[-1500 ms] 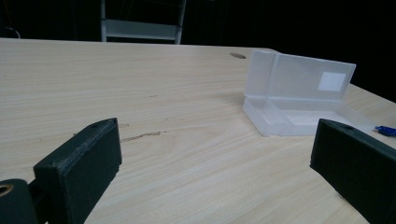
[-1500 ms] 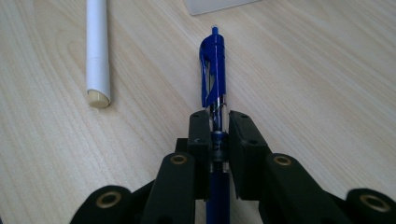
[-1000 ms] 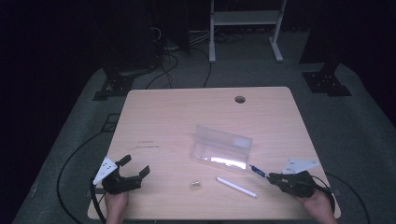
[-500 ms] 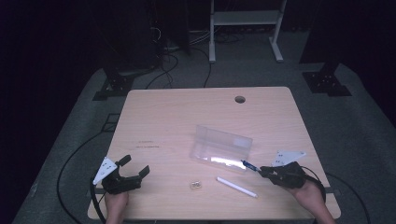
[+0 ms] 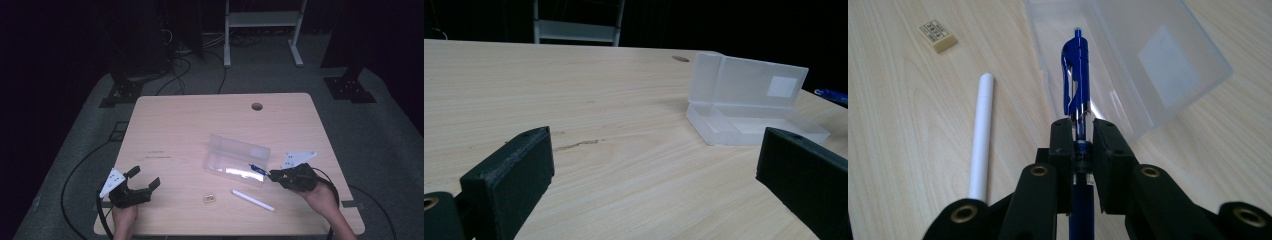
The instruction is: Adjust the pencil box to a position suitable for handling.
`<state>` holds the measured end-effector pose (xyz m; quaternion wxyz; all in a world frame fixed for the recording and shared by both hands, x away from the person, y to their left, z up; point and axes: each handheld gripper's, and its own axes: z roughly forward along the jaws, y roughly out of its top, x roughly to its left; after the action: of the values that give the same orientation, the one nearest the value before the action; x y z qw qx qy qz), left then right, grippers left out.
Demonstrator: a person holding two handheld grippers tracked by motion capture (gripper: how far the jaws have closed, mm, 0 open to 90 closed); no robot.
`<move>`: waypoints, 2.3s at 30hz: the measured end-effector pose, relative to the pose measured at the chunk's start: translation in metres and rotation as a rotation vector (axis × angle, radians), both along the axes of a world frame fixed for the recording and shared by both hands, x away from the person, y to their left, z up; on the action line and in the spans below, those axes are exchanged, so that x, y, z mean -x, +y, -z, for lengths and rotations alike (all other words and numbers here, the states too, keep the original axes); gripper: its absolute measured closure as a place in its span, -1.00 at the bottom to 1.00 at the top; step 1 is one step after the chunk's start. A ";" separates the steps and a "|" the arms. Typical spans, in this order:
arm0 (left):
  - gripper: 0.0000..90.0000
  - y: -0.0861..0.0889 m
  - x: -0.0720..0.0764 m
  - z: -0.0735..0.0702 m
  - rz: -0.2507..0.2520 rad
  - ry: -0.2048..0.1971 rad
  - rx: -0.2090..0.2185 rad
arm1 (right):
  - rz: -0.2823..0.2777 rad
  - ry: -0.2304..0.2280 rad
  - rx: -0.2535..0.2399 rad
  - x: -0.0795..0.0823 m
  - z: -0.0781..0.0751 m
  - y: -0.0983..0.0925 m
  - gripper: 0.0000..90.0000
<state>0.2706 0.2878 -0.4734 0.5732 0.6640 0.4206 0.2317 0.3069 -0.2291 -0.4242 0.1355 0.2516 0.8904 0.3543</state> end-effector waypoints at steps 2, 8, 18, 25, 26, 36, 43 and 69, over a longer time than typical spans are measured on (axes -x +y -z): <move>-0.98 0.000 0.000 0.000 0.000 -0.001 0.000 | -0.005 -0.002 -0.002 -0.004 -0.003 0.005 0.76; -0.98 0.000 0.001 0.000 0.001 -0.002 -0.001 | -0.016 0.002 -0.008 -0.012 -0.005 0.014 0.76; -0.98 0.000 0.001 0.000 0.003 -0.002 -0.002 | -0.036 0.004 0.007 -0.024 -0.008 0.033 0.76; -0.98 0.000 0.001 0.000 0.006 -0.003 -0.002 | -0.055 0.003 0.024 -0.031 -0.008 0.047 0.76; -0.98 0.000 0.001 0.000 0.006 -0.003 -0.002 | -0.055 0.003 0.024 -0.031 -0.008 0.047 0.76; -0.98 0.000 0.001 -0.001 0.004 -0.003 0.000 | -0.070 0.005 0.055 -0.042 -0.004 0.061 0.76; -0.98 0.000 0.000 0.000 0.005 -0.003 0.001 | -0.069 0.018 0.076 -0.052 0.002 0.068 0.76; -0.98 0.001 0.000 0.000 0.005 -0.002 0.003 | -0.069 0.040 0.079 -0.071 0.019 0.083 0.75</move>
<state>0.2704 0.2883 -0.4730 0.5753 0.6639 0.4186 0.2302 0.3776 -0.1457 -0.4433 0.1154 0.2219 0.9145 0.3181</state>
